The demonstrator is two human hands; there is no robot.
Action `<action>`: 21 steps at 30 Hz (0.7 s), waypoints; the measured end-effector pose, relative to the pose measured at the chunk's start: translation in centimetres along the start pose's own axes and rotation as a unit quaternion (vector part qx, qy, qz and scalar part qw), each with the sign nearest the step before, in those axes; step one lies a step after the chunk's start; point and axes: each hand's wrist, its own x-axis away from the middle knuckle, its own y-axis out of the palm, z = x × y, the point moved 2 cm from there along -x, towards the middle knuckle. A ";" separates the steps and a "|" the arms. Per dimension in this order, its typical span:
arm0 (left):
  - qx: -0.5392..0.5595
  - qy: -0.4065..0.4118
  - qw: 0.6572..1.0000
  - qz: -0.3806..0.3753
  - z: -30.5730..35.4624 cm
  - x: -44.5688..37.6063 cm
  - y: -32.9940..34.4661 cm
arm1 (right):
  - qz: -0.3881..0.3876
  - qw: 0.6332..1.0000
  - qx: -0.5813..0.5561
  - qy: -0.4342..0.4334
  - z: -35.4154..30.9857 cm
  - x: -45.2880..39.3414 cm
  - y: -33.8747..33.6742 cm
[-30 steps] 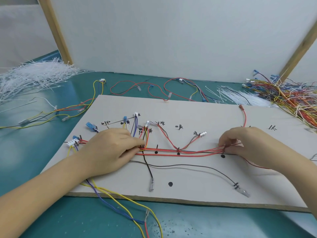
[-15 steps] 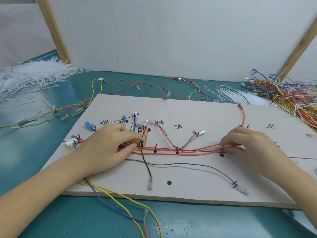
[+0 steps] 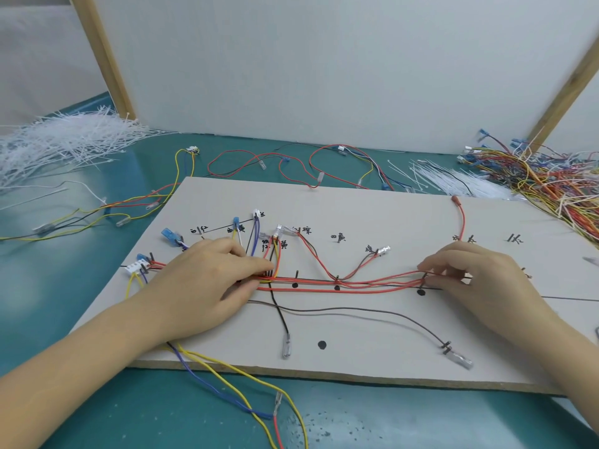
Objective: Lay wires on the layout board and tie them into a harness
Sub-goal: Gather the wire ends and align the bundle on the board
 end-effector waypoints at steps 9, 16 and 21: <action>0.004 0.005 1.000 0.019 0.1 -0.1 0.2 | -0.007 0.988 -0.135 0.068 0.8 -0.2 -0.1; -0.024 0.037 0.999 0.016 0.5 0.3 0.5 | 0.009 1.000 0.001 -0.027 0.0 0.5 0.1; 0.004 0.030 0.999 0.023 0.2 0.9 0.4 | 0.016 0.988 0.111 -0.108 -0.5 1.0 -0.4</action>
